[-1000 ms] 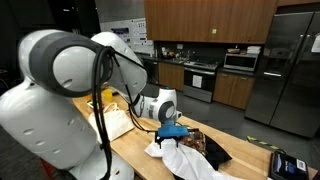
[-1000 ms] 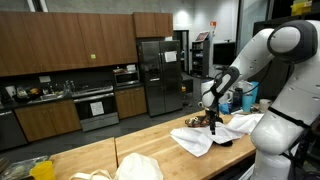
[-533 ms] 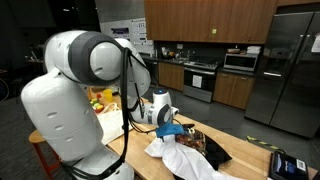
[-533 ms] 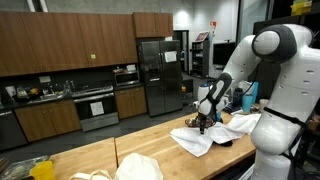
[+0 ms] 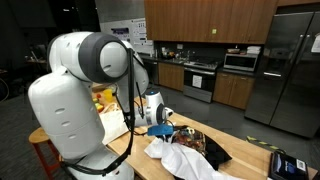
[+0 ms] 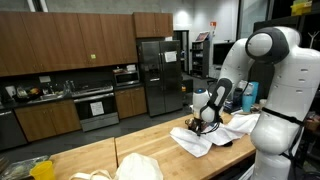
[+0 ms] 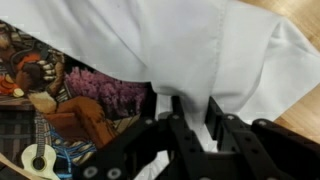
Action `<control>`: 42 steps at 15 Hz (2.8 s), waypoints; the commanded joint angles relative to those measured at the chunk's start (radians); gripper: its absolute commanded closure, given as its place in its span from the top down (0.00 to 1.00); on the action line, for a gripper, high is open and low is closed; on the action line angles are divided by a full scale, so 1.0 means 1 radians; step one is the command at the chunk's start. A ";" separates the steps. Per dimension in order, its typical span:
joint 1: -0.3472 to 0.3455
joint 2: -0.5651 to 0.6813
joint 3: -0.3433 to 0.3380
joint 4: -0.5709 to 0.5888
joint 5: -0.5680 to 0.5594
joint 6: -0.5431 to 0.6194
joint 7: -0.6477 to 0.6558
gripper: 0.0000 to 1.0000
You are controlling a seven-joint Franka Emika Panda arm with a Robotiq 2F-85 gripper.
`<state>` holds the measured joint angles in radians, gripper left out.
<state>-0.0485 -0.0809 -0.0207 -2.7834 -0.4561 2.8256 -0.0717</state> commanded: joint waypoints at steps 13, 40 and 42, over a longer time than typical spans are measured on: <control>0.301 -0.533 0.236 0.114 0.417 -0.469 0.151 0.00; 0.300 0.112 0.631 0.990 0.054 -0.066 0.605 0.00; 0.322 0.221 0.628 1.116 -0.087 -0.034 0.766 0.00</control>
<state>0.2734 -0.0261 0.5833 -1.8653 -0.3796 2.7526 0.5155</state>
